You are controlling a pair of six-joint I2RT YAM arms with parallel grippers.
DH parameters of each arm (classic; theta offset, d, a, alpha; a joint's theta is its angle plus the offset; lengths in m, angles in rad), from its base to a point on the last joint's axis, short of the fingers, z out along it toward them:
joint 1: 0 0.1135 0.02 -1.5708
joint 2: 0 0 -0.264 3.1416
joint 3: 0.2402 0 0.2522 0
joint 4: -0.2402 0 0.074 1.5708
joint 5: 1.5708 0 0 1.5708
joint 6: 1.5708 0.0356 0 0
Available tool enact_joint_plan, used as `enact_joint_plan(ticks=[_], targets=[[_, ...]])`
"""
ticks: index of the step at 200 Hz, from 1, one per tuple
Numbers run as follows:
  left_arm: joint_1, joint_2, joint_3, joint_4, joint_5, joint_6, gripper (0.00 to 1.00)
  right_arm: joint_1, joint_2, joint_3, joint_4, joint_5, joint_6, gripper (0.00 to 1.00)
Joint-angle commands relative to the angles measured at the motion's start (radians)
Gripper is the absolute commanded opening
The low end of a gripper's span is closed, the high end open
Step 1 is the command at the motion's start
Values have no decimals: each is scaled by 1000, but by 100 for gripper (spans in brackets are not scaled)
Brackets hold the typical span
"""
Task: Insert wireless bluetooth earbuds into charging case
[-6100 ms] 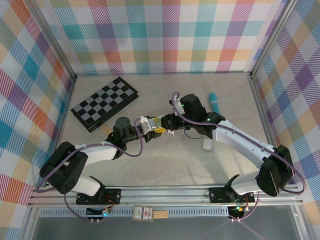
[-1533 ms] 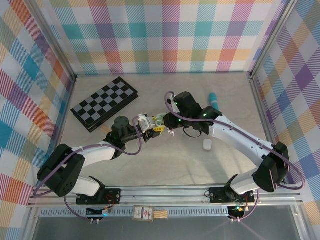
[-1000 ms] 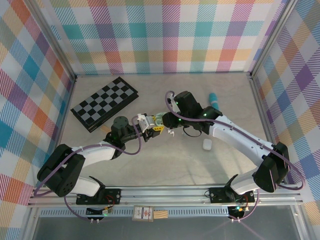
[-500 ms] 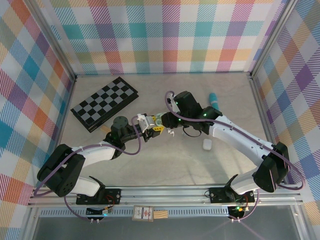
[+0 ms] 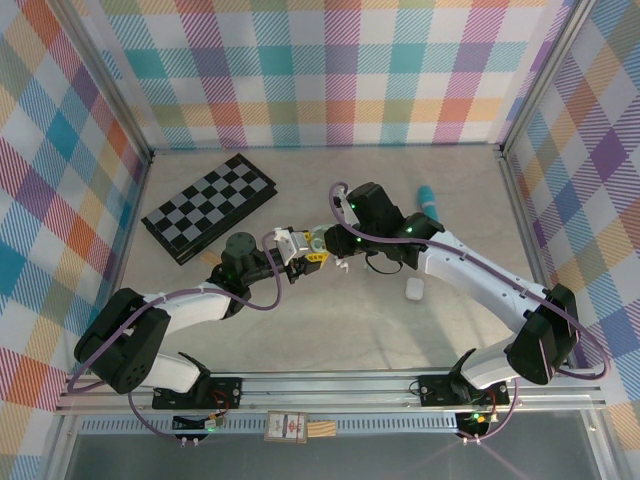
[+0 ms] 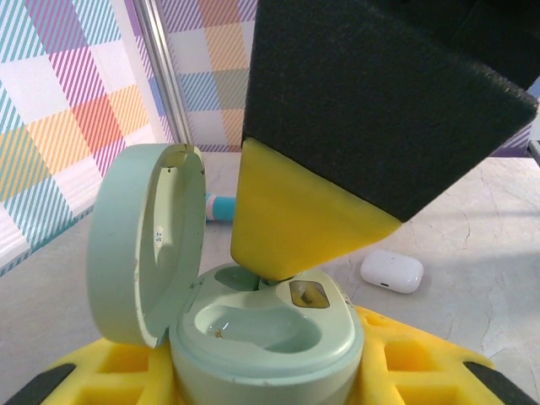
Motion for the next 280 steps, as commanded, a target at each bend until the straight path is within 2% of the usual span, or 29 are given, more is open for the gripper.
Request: enact_joint_plan(ticks=[1, 73, 123, 156, 187, 213, 280], targets=[[7, -12, 9, 50, 35, -14, 34, 1, 16, 35, -21, -27, -23, 26], [16, 18, 2, 105, 40, -48, 34, 0, -59, 0, -2, 24, -29, 46], [21, 20, 9, 107, 43, -50, 34, 0, -81, -24, 10, 67, -8, 40], [48, 17, -8, 113, 33, -58, 34, -25, -156, -124, 32, 140, 41, 42], [80, 15, -34, 157, 41, -87, 34, -120, -190, -267, 101, 65, 130, 45], [89, -2, -42, 154, 43, -91, 34, -189, -122, -320, 129, -14, 151, 48], [90, -32, -54, 117, 50, -87, 34, -282, 162, -262, 148, -105, 102, 49]])
